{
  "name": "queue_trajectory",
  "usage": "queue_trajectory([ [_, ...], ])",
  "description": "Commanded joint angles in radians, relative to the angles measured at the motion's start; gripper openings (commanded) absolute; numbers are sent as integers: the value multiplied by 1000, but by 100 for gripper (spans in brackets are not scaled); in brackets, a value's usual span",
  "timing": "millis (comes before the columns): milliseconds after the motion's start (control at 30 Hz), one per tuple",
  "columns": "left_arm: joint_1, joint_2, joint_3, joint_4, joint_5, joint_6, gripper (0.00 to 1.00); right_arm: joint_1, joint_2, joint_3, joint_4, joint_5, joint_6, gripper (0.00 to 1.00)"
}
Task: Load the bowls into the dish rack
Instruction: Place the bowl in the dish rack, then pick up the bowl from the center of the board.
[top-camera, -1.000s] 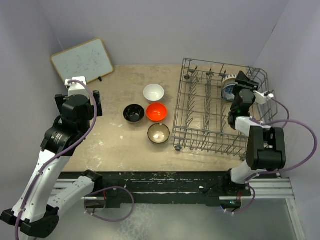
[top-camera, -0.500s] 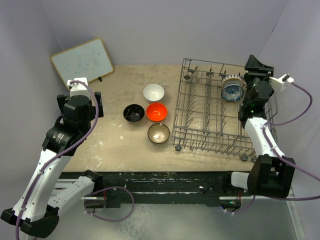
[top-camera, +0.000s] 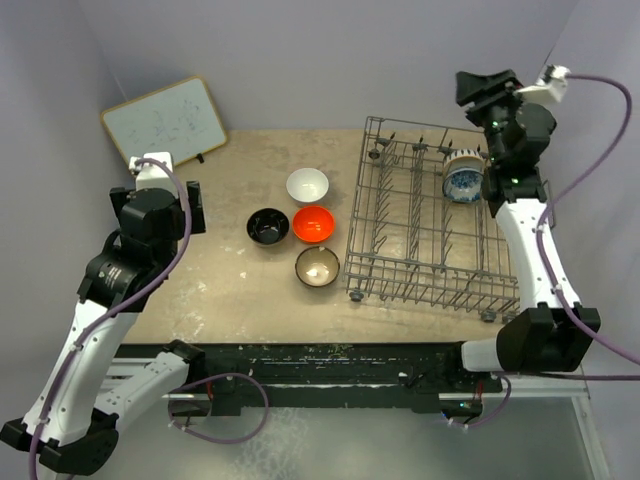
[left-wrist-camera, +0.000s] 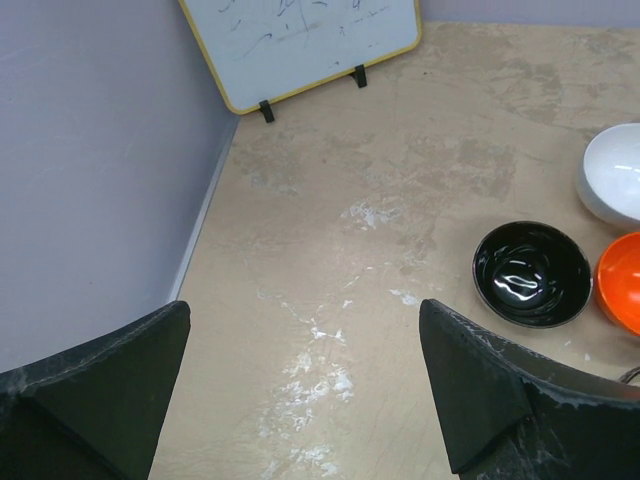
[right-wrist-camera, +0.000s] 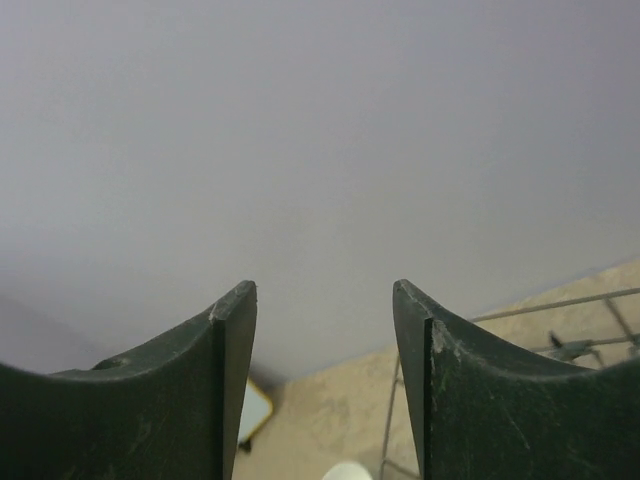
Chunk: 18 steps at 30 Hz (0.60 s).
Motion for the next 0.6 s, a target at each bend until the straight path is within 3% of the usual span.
queue_trajectory([
  [0,-2,-6,92,-24,25,-41,99,172,-9,152,-208,-38,-242,62],
  [100,-2,-13,135,-59,33,-60,99,252,-18,169,-249,-27,-276,68],
  [333,-1,-37,217,-145,15,-96,99,423,45,193,-281,-103,-277,69],
  [567,-2,-58,255,-182,4,-97,99,636,266,369,-419,-122,-338,69],
])
